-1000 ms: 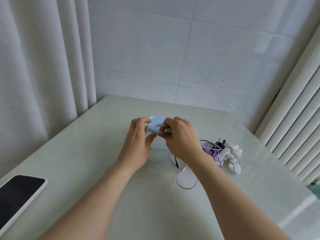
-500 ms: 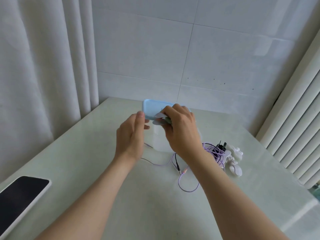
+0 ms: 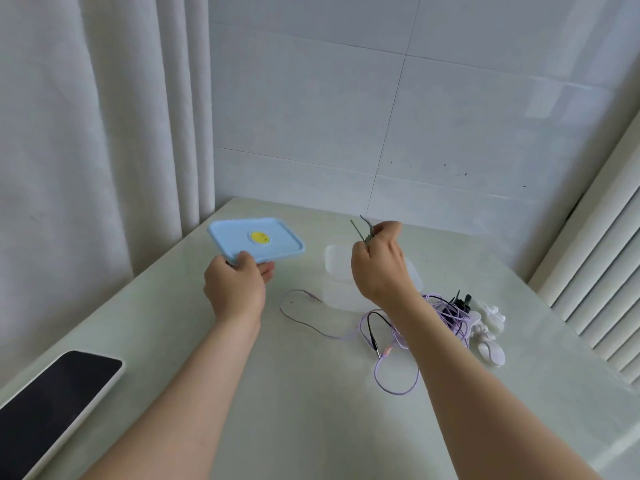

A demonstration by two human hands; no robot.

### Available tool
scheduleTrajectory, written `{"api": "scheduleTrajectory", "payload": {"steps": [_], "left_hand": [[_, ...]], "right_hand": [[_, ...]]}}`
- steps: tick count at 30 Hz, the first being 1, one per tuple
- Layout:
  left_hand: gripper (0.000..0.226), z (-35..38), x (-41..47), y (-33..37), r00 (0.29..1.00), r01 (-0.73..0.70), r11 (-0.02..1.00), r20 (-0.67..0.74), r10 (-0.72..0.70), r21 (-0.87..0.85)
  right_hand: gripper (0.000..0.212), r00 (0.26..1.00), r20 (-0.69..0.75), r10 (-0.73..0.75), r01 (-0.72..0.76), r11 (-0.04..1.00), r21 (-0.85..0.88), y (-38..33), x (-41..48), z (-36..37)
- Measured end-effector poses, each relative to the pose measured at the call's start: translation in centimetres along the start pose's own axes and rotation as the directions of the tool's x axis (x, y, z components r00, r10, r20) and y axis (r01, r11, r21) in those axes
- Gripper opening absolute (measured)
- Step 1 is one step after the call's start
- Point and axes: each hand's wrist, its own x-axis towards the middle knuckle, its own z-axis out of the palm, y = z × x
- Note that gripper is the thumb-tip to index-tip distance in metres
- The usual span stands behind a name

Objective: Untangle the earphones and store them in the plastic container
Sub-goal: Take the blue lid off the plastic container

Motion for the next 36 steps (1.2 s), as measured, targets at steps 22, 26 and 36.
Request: {"api": "scheduleTrajectory", "payload": {"steps": [22,26,36], "left_hand": [[0.025,-0.1,-1.0,-0.6,0.916,-0.393,0.662,0.336,0.219,0.638],[0.040,0.6,-2.7,-0.9,0.711,-0.667,0.577,0.634,0.303,0.472],[0.039,2.2,-4.8,-2.1,0.674,-0.737,0.282,0.641,0.368,0.614]], "right_hand": [[0.022,0.916,0.308,0.258,-0.093,0.882,-0.463,-0.6,3.2,1.1],[0.029,0.909,0.328,0.257,-0.067,0.868,-0.492,-0.1,3.1,0.9],[0.022,0.990,-0.038,-0.134,0.125,0.974,-0.188,1.3,-3.5,-4.1]]}}
